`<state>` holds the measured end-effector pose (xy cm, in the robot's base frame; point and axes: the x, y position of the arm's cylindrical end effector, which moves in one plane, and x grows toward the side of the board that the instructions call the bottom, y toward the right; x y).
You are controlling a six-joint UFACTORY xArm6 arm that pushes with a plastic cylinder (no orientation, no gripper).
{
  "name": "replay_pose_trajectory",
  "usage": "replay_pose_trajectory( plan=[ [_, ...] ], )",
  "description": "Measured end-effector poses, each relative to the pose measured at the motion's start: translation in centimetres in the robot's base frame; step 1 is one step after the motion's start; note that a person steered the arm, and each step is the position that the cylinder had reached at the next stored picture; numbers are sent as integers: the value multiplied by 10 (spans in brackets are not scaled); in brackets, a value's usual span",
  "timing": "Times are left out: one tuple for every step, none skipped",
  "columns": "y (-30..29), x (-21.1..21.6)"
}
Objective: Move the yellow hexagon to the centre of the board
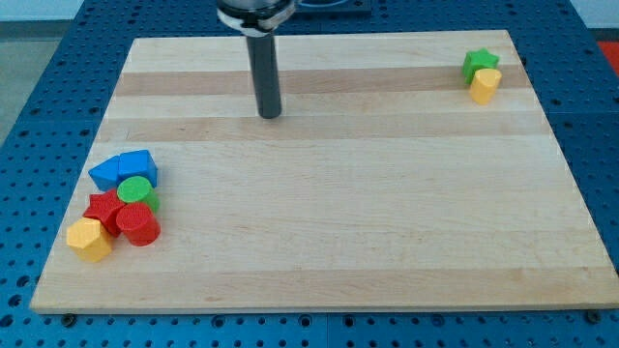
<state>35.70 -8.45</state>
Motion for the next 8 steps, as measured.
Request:
replay_pose_trajectory(
  plan=[
    [-29, 0],
    [-58, 0],
    [-89, 0],
    [-121, 7],
    [-151, 21],
    [-179, 48],
    [-198, 101],
    [-203, 126]
  ],
)
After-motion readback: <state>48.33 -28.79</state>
